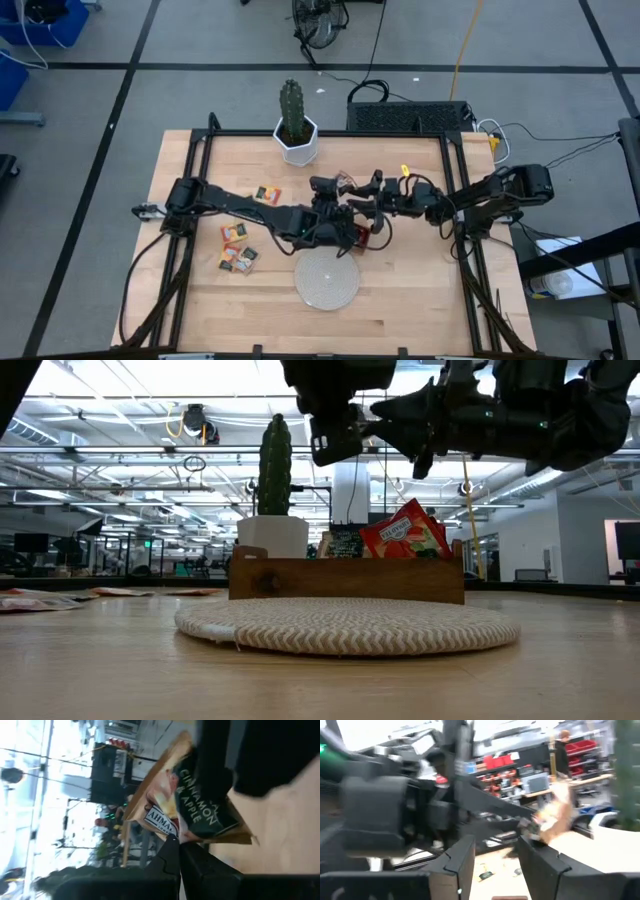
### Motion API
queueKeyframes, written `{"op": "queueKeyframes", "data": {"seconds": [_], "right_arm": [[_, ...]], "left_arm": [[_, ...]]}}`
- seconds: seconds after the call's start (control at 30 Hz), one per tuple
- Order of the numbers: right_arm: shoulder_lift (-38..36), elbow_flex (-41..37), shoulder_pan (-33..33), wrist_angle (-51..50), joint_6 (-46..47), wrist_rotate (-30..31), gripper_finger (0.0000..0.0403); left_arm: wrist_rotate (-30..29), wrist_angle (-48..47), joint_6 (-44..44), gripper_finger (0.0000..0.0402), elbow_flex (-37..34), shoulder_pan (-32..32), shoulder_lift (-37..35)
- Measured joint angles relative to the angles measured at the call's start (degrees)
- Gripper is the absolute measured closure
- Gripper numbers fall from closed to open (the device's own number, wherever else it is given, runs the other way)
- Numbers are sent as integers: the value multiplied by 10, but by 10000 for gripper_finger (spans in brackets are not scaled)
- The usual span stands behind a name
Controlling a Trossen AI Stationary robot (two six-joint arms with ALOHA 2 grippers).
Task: Pick & Place Tea
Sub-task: Put the brown tea bag into the middle section of the wooden organizer
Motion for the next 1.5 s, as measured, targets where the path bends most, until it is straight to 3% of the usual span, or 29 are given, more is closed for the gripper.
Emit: {"op": "queueKeyframes", "data": {"seconds": [0.1,0.43,0.7,1.5], "right_arm": [[0,-6,0,-5,0,27,274],[0,-8,0,-6,-2,46,274],[0,-8,1,-20,-2,58,273],[0,-8,1,37,18,18,273]], "left_arm": [[-32,-10,-1,401,0,-7,0],[-45,-8,-1,401,0,-16,0],[-126,-8,24,401,0,-31,0],[-110,-8,16,401,0,-31,0]]}}
